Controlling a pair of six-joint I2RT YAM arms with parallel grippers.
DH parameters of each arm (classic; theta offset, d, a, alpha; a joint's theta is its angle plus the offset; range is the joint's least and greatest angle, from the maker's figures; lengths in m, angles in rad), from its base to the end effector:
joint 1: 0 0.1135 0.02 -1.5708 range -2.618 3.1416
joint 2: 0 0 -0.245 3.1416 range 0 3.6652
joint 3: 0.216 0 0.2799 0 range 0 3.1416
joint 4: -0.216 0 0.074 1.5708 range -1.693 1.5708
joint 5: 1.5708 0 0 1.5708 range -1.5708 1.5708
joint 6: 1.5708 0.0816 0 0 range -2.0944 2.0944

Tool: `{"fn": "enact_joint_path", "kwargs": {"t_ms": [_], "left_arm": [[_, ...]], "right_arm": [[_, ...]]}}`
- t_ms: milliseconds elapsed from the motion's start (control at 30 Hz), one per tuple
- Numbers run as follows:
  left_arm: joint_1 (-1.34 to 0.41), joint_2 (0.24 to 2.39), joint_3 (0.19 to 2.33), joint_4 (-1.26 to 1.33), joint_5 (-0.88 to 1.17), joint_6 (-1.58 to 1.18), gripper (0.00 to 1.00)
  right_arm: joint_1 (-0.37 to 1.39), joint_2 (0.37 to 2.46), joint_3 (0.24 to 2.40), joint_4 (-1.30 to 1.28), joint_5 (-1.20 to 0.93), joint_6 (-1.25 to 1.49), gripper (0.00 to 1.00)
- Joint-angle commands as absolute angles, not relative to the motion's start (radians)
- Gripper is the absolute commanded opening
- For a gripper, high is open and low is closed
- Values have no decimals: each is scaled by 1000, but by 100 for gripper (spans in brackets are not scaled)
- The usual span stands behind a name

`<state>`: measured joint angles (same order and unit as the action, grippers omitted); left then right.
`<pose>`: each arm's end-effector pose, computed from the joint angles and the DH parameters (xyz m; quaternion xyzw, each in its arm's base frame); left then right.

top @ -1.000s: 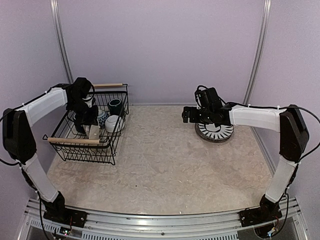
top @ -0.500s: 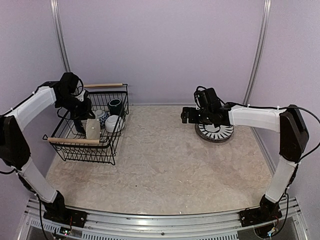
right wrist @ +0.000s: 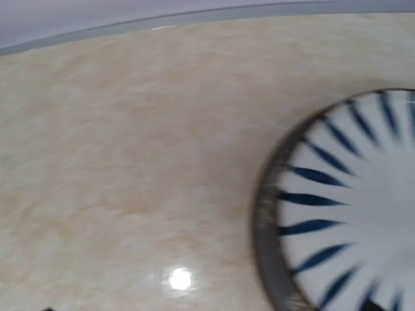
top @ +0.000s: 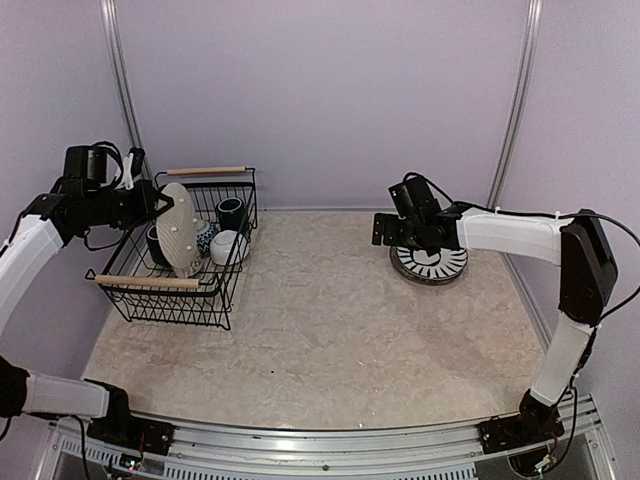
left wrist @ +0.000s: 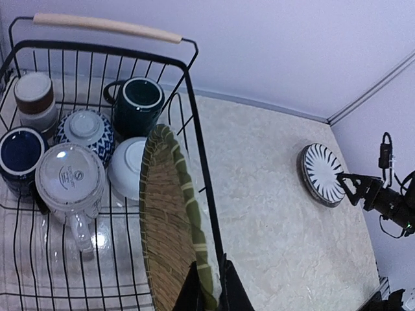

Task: Unload the mixed dishes from the dish rack
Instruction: Grab the plate from the dish rack, then pass from the left arm to the right

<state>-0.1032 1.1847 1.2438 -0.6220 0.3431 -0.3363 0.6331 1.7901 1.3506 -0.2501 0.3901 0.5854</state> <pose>0.3201 -0.0608 0.3360 -0.0185 0.8666 -0.2496 0.4318 0.3905 0.2481 0.1955 0.0615 0.8891 0.0957 0.4434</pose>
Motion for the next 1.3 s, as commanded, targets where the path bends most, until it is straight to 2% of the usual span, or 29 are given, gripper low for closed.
{"fn": "enact_joint_path", "kwargs": {"t_ms": [0,167,367,500,633,800,1167,1267], "left_arm": [[-105,1089,1170,-337,416,-330,0],[-175,1056,1127,-231,405,-243,0],[-409,1067,1146,-156,293,36,0],[-560,1106,1175,-153,232,270,0],[-680,1183,1178,-117,186,477,0],[-742,1301,1163,6,128,660,0],[-779,1562,1117,319,26,974,0],[-778,1615,1117,385,4,1012,0]], "right_arm": [[639,1778,1380,-330,545,665,100],[638,1767,1365,-218,395,614,100],[647,1793,1389,-103,216,477,100],[650,1803,1454,-140,184,392,100],[650,1809,1539,-178,35,409,100],[651,1786,1551,-173,-122,461,100],[617,1774,1589,-238,-266,652,100],[596,1756,1561,-227,-251,684,100]]}}
